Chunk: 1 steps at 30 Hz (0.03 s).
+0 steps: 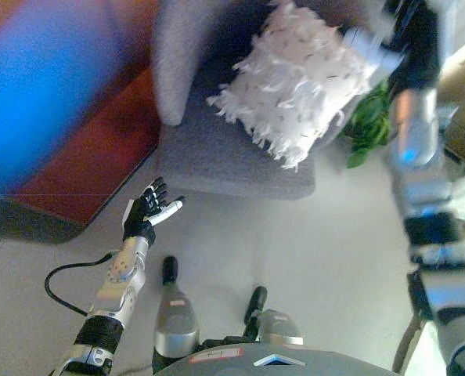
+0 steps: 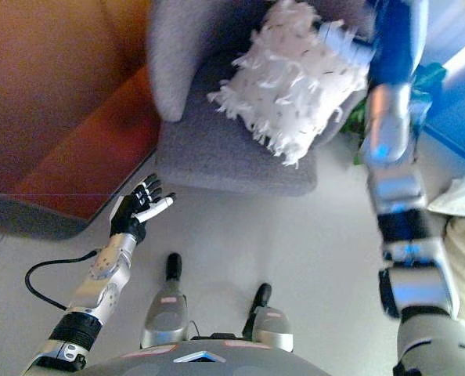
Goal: Pick up the pillow and put it on the sofa.
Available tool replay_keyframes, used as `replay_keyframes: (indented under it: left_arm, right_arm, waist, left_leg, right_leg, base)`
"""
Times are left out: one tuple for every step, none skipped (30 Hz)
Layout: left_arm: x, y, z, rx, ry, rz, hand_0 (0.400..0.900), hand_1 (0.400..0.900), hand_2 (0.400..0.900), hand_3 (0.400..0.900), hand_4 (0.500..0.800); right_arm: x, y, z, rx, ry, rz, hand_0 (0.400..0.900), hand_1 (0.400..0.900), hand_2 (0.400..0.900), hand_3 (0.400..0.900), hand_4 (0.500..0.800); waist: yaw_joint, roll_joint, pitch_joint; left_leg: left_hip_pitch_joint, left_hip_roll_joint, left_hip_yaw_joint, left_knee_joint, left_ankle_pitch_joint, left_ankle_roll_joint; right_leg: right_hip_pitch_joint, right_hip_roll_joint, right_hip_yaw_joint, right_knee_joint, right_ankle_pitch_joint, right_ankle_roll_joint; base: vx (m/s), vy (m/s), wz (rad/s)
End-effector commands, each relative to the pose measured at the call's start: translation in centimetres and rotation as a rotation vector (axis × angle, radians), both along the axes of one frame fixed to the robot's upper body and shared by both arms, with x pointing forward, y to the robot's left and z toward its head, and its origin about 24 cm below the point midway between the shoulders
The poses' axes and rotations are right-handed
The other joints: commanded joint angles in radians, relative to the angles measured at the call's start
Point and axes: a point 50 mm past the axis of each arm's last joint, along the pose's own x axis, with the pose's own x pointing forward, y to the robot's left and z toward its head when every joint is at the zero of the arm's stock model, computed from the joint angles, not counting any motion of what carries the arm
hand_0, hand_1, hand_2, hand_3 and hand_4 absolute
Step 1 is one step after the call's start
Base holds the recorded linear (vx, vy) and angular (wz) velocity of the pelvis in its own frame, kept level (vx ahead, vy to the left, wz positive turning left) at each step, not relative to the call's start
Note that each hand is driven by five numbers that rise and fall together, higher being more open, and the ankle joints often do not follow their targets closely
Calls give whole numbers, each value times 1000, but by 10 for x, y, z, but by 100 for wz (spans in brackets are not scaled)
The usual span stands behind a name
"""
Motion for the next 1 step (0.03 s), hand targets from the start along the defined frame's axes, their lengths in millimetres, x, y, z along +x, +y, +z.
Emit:
replay_keyframes:
  left_arm:
    - [6, 4, 18, 50, -119, -7, 900, 900, 900, 900, 800]
  right_arm:
    - [-29, -2, 5, -64, -107, 53, 900, 900, 900, 900, 800]
  waist:
    - [-31, 26, -128]
  left_leg:
    - [96, 70, 20, 109, -195, -18]
  right_leg:
    - [-42, -102, 5, 42, 82, 66]
  base:
    - [-3, 23, -23]
